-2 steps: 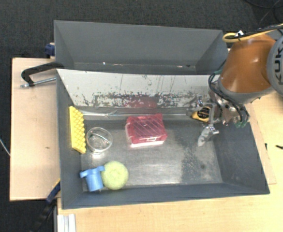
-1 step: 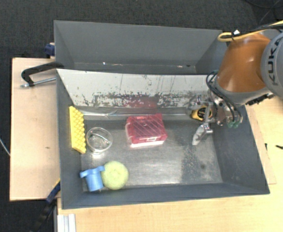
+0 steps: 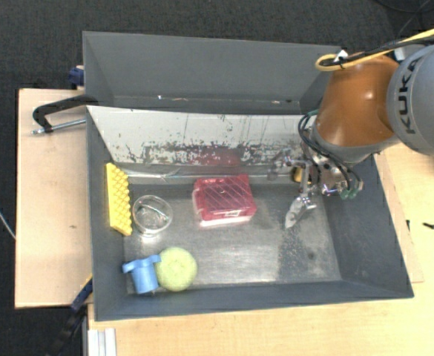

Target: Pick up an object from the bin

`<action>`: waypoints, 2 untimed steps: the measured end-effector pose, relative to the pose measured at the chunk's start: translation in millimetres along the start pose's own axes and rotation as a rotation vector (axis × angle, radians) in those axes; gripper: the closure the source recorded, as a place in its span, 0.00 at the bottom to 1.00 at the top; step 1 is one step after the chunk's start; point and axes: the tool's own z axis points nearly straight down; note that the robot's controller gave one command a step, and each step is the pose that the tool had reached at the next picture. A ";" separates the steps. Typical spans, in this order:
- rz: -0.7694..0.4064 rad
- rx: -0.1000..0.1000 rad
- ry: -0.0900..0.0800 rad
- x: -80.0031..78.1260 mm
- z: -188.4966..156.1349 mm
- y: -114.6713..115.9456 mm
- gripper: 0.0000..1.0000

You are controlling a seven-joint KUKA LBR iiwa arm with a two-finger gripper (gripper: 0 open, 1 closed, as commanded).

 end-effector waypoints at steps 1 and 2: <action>-0.062 -0.002 -0.002 1.8 9.9 9.1 0.00; 0.181 0.000 0.001 7.3 17.2 18.2 0.00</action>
Offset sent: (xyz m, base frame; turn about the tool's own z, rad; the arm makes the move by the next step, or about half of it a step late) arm -0.0313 0.0540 -0.0380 -0.3642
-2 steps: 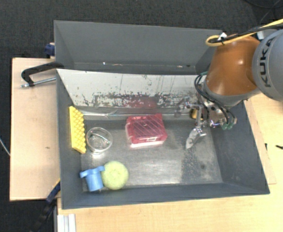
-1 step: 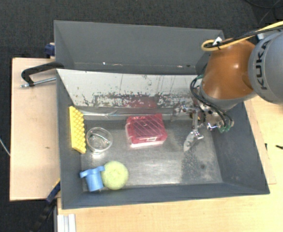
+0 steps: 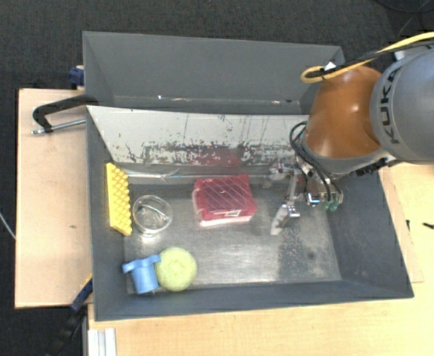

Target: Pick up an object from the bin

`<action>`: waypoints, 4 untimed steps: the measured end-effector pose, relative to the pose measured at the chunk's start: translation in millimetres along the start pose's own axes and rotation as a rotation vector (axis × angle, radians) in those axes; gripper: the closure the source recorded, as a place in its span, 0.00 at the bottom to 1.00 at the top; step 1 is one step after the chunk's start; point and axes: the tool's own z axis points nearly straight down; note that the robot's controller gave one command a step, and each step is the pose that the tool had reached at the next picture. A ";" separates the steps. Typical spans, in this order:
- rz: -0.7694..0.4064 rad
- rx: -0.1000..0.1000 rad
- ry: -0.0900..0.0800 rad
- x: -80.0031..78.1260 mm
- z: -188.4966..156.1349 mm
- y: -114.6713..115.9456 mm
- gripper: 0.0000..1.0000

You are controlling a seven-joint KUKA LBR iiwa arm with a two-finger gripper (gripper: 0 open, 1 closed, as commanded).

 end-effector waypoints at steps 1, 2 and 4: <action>-0.029 0.002 0.000 -0.9 14.5 50.5 0.00; -0.057 0.000 -0.002 0.1 18.7 65.7 0.00; -0.235 0.005 -0.001 5.9 26.9 62.2 0.00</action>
Offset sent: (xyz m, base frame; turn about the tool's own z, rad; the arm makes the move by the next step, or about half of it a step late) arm -0.0173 0.0686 -0.0478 0.1186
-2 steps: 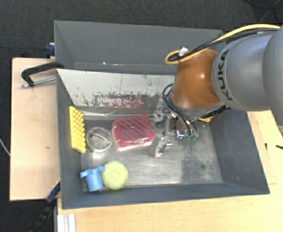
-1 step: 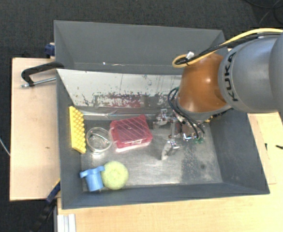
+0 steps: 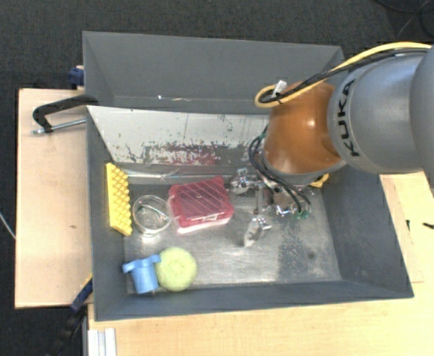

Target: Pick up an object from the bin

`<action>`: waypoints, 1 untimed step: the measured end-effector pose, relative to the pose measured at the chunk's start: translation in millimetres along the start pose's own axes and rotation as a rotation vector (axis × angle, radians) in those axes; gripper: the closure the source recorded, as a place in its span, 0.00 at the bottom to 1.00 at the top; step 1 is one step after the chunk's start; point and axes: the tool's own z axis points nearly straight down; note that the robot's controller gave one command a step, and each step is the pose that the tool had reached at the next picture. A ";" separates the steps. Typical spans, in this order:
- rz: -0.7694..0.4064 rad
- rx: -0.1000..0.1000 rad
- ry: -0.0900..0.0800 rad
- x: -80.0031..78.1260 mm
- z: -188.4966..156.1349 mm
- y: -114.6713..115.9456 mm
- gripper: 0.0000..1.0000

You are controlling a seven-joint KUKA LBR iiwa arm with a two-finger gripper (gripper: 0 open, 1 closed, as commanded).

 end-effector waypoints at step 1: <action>0.214 -0.009 -0.005 -28.1 8.0 31.1 0.00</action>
Offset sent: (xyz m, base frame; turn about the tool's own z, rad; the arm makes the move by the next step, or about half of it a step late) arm 0.0000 0.0000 0.0000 0.0000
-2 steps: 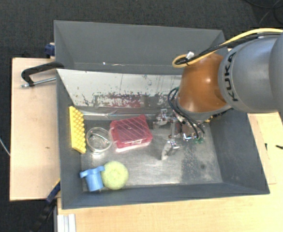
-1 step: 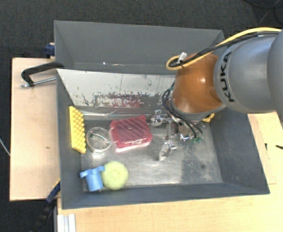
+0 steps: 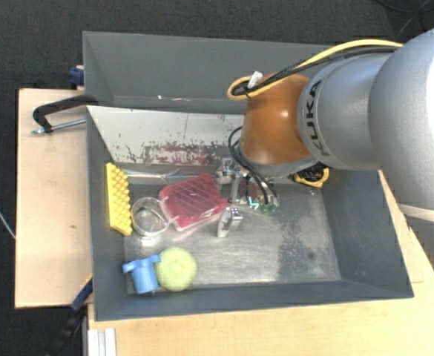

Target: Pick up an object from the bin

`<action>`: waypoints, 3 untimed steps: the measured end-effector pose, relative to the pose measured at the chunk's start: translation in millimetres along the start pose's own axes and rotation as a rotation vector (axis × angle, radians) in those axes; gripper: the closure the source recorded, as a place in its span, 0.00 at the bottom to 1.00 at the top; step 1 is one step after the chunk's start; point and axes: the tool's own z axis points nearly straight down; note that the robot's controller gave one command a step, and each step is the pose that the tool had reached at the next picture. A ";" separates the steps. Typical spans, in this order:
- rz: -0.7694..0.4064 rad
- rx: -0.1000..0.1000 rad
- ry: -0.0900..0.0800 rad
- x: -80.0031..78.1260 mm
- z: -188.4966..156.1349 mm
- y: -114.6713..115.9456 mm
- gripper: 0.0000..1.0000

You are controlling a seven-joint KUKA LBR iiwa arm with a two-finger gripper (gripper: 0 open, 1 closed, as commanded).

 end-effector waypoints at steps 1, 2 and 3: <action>0.066 0.003 -0.001 -16.3 8.8 -2.6 0.00; 0.080 0.009 -0.002 -11.9 8.9 30.0 0.00; 0.082 0.005 -0.001 -10.9 9.7 66.5 0.00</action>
Offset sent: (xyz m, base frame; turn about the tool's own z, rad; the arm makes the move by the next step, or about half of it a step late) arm 0.0030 0.0592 -0.0128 0.0815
